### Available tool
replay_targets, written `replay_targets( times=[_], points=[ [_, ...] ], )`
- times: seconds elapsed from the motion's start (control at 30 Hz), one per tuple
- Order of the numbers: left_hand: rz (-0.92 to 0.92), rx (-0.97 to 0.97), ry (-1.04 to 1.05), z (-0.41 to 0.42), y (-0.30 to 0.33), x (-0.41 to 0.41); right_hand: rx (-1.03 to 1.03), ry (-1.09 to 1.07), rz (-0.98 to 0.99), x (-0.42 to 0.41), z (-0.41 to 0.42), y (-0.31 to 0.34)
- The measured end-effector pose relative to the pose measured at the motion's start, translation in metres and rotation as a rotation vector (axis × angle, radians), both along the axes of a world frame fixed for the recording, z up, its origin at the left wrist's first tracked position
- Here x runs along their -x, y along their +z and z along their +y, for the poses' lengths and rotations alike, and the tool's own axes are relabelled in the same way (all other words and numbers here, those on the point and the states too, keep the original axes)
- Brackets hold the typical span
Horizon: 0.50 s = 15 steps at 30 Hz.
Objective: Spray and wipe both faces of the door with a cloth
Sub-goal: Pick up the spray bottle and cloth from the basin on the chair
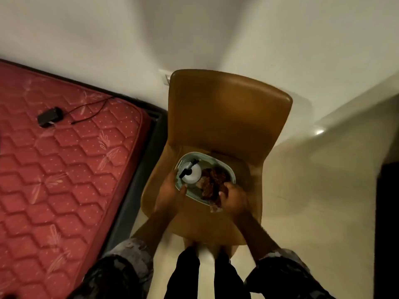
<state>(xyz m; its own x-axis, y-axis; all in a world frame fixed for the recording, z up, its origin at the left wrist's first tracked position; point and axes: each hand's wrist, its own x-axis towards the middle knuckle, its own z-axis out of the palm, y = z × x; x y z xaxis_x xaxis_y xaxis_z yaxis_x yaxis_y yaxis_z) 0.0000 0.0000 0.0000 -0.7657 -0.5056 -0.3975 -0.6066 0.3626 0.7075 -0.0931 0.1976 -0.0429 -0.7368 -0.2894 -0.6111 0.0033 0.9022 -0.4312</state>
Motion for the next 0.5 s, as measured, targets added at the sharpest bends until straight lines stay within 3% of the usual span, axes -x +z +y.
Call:
replay_targets(
  times=[0.07,0.2,0.5],
  points=[
    [-0.021,-0.12,0.125,-0.001,-0.015,0.006,-0.063,0.003,-0.041,0.003,-0.018,-0.014],
    [-0.068,-0.137,0.099,-0.006,-0.05,0.01,-0.147,-0.009,-0.089,0.004,-0.042,-0.036],
    [-0.103,-0.274,0.184,-0.014,-0.083,0.036,-0.482,0.228,0.024,-0.004,-0.063,-0.067]
  ],
)
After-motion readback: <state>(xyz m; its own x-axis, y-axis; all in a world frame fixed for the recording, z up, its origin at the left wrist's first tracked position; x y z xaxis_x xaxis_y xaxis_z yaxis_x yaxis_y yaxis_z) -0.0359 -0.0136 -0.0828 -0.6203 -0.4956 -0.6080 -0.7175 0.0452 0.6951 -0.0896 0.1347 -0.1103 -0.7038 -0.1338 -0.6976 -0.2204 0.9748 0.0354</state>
